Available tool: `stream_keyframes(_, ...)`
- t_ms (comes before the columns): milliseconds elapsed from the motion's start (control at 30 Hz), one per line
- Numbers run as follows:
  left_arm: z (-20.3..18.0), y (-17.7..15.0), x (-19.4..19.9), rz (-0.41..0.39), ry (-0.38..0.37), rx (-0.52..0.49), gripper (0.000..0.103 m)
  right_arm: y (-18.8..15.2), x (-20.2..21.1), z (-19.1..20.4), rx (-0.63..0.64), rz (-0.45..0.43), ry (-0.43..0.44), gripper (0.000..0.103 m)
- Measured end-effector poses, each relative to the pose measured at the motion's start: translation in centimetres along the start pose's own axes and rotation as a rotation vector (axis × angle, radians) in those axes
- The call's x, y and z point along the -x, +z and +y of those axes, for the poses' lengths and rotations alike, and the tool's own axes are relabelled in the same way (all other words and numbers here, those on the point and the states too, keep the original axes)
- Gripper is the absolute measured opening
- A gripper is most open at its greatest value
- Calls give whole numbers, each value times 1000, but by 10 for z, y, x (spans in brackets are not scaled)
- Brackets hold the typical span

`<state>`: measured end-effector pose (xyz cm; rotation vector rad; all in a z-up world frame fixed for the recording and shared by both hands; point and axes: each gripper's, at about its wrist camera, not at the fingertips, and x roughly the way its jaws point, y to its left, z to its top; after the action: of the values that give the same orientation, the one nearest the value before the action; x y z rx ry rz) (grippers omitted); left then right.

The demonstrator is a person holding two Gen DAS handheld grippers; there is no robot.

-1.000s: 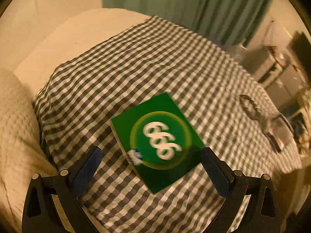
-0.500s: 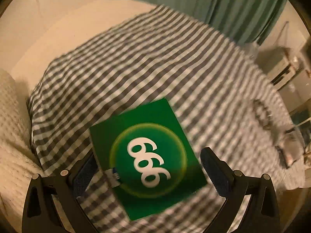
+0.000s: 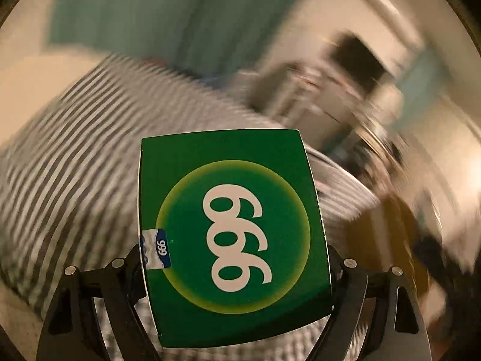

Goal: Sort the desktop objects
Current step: 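Carry medicine box and tissue pack over the cardboard box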

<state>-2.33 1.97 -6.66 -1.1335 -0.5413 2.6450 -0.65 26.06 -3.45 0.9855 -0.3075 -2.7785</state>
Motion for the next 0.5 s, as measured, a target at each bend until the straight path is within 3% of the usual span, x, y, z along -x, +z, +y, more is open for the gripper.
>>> stream_keyframes(67, -58, 2, 14, -8, -81, -131, 87, 13, 25, -19, -32, -33, -33, 72)
stream_keyframes(167, -130, -6, 24, 2, -201, -244, 87, 27, 68, -50, -65, -99, -33, 72)
stream_keyframes(233, -177, -13, 25, 13, -257, -305, 87, 35, 92, -67, -70, -119, -114, 72)
stream_keyframes(300, -222, -21, 19, 30, -274, -353, 87, 42, 111, -82, -53, -117, -210, 72)
stream_keyframes(400, -272, -32, -5, 73, -265, -411, 87, 52, 125, -106, -20, -40, -327, 72)
stream_keyframes(500, -308, -45, -34, 108, -242, -439, 88, 56, 121, -122, -2, -13, -362, 72)
